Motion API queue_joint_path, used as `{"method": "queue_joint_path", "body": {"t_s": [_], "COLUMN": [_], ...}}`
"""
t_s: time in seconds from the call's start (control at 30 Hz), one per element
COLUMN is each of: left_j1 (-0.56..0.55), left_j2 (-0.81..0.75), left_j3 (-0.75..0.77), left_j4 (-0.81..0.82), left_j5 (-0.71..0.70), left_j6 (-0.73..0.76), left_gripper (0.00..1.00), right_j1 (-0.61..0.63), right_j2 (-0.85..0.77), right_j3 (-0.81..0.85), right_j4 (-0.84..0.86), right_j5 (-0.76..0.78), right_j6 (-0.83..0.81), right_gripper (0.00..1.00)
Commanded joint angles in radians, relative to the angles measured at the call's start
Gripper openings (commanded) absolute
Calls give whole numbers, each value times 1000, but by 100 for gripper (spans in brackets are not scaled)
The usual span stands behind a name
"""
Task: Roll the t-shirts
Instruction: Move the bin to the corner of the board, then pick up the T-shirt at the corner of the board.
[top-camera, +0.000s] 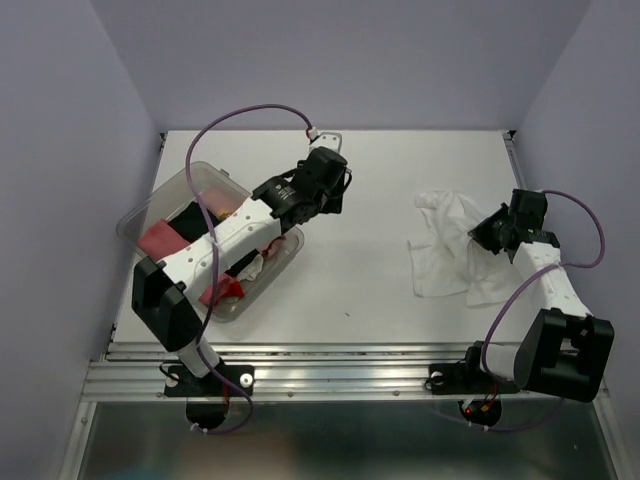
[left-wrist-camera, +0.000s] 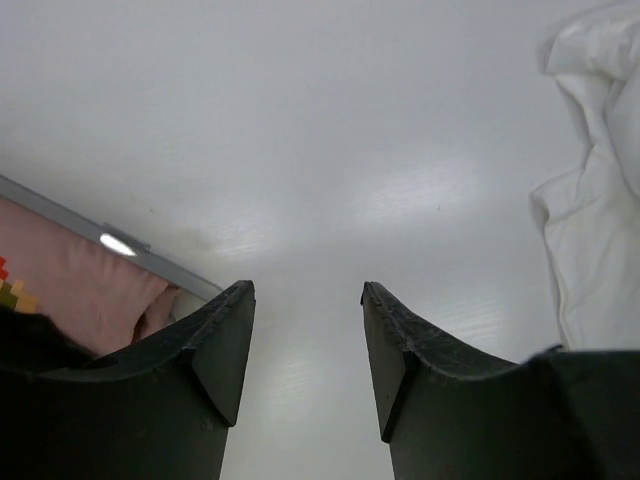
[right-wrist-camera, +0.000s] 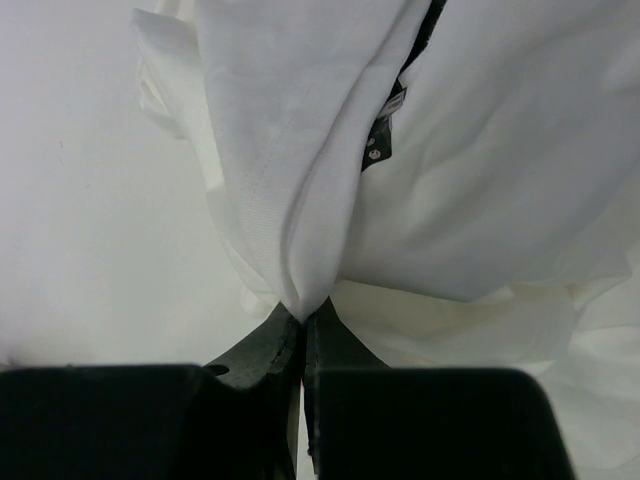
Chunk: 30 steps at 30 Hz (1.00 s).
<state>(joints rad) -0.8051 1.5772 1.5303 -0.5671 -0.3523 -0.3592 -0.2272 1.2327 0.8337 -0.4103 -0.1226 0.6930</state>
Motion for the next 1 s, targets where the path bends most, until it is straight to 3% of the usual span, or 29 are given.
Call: {"method": "queue_joint_path", "body": {"t_s": [0.0, 0.27, 0.37, 0.73, 0.87, 0.97], "left_j1": [52, 118, 129, 132, 130, 121], "left_j2": [124, 334, 345, 69, -22, -37], "left_j3": [100, 165, 85, -334, -354, -268], "left_j4": [30, 112, 101, 96, 76, 84], "left_j5": [-54, -20, -46, -71, -57, -8], "left_j6": [-61, -55, -95, -233, -235, -196], "left_gripper": [57, 56, 55, 53, 53, 53], "right_j1": [2, 2, 2, 2, 2, 23], "right_j2": [-25, -22, -21, 14, 14, 10], "right_j3": [-10, -4, -4, -22, -16, -1], "right_j4": [45, 45, 45, 70, 77, 76], "right_j5": [-22, -37, -38, -55, -63, -62], "right_j6": [-6, -9, -13, -12, -23, -44], "right_gripper": [2, 2, 2, 2, 2, 2]}}
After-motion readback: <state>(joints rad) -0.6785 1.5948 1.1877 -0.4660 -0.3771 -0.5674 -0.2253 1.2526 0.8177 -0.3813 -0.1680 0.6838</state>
